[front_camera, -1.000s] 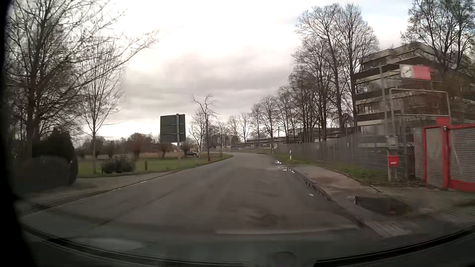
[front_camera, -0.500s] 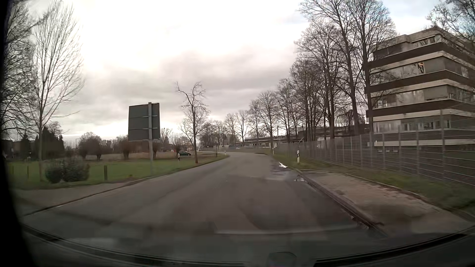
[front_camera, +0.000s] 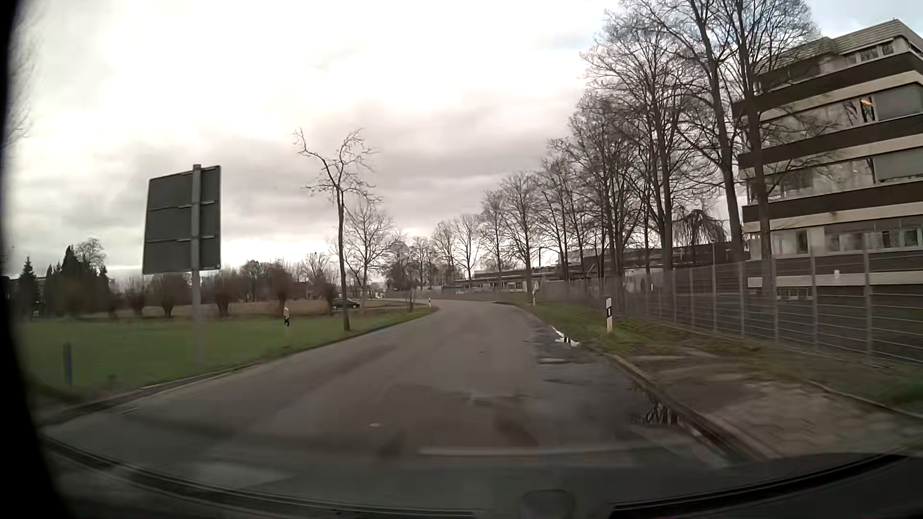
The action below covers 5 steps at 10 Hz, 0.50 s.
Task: Follow the waypoints while adhering to traffic rules and regulations
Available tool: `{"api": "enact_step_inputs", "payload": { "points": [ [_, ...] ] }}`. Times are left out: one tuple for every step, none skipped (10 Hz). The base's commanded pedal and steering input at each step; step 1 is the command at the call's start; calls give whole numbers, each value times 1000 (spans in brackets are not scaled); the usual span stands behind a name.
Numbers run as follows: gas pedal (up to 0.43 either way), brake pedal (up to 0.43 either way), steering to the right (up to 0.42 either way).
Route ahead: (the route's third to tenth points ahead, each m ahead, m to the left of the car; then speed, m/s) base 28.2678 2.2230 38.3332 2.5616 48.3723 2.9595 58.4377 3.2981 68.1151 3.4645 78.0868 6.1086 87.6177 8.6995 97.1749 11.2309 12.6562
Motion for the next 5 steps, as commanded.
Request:
{"api": "enact_step_inputs", "payload": {
  "points": [
    [157,0,2],
    [157,0,2],
    [157,0,2],
    [157,0,2],
    [157,0,1]
  ]
}}
